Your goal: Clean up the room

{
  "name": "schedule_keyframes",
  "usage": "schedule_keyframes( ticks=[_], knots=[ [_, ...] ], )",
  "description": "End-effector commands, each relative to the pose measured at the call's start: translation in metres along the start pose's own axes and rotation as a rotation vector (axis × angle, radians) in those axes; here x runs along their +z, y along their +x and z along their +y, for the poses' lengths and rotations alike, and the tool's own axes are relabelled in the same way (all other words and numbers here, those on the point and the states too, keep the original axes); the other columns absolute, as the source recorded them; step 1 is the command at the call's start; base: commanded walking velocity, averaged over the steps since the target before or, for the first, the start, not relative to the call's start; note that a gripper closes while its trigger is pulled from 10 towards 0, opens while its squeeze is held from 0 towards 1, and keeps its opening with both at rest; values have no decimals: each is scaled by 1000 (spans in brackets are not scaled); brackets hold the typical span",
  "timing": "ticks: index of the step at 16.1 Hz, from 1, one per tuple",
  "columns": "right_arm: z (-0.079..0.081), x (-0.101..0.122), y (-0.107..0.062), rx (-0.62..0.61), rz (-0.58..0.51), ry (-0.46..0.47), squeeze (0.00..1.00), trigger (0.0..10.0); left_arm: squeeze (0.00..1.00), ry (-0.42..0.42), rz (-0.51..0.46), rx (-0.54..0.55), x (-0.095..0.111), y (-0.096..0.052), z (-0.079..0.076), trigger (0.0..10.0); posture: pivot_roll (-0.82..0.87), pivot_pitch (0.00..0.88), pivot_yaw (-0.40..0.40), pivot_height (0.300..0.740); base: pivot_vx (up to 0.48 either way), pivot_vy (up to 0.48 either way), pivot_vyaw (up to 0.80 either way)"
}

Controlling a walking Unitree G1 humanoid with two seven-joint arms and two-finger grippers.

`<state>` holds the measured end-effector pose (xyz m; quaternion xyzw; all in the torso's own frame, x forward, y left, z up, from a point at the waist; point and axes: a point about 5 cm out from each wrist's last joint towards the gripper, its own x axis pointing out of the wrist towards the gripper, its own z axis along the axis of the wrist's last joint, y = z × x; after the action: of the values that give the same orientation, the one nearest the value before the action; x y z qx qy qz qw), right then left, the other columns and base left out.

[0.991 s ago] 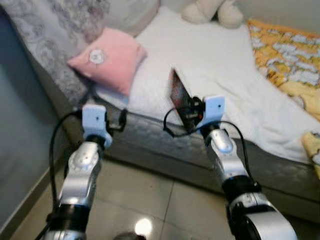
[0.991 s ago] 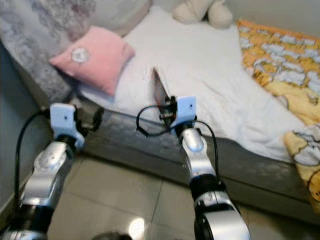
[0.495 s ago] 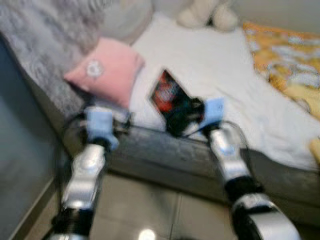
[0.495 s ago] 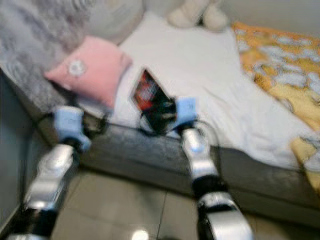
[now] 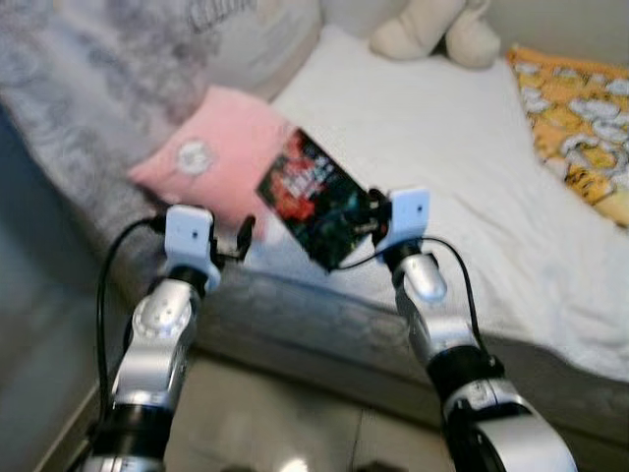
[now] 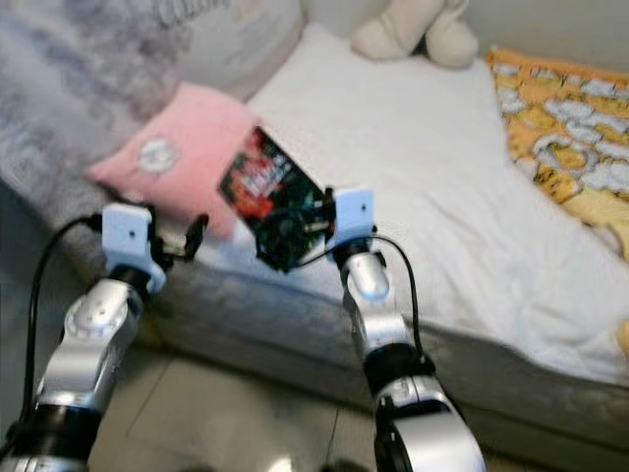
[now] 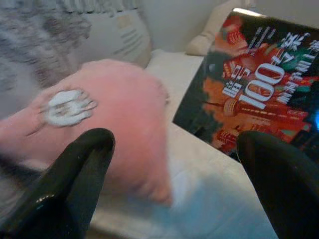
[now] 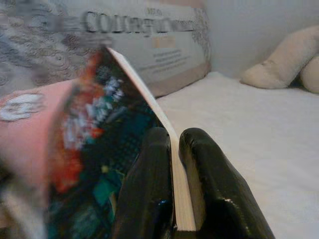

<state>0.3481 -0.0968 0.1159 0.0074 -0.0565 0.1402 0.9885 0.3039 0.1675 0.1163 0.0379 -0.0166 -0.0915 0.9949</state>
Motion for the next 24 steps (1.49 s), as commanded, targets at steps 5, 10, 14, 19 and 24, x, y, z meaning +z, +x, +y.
schedule_keyframes(
  ticks=[5, 10, 14, 19, 24],
  knots=[
    [-7, 15, 6, -36, -66, -10, 0, 0, 0, -8, -15, -68, 5, 3, -12, 10000, 58, 0, -37, 740, 384, 0, 0],
    [-8, 14, 6, -45, -58, 8, 0, 0, 0, 7, -17, -103, 6, 5, -16, 10000, 50, 0, -29, 740, 68, 67, -295],
    [-7, 13, 6, -52, -57, 0, 0, 0, 0, 23, 6, -85, 3, 6, -14, 10000, 49, 0, -26, 740, 247, 259, -508],
    [-9, 12, 5, -48, -57, -9, 0, 0, 0, 20, -9, -74, 5, 7, -12, 10000, 49, 0, -32, 740, 86, 0, 0],
    [-8, 12, 5, -39, -58, -10, 0, 0, 0, 25, -18, -84, 5, 5, -17, 10000, 53, 0, -35, 740, 396, 270, 0]
  ],
)
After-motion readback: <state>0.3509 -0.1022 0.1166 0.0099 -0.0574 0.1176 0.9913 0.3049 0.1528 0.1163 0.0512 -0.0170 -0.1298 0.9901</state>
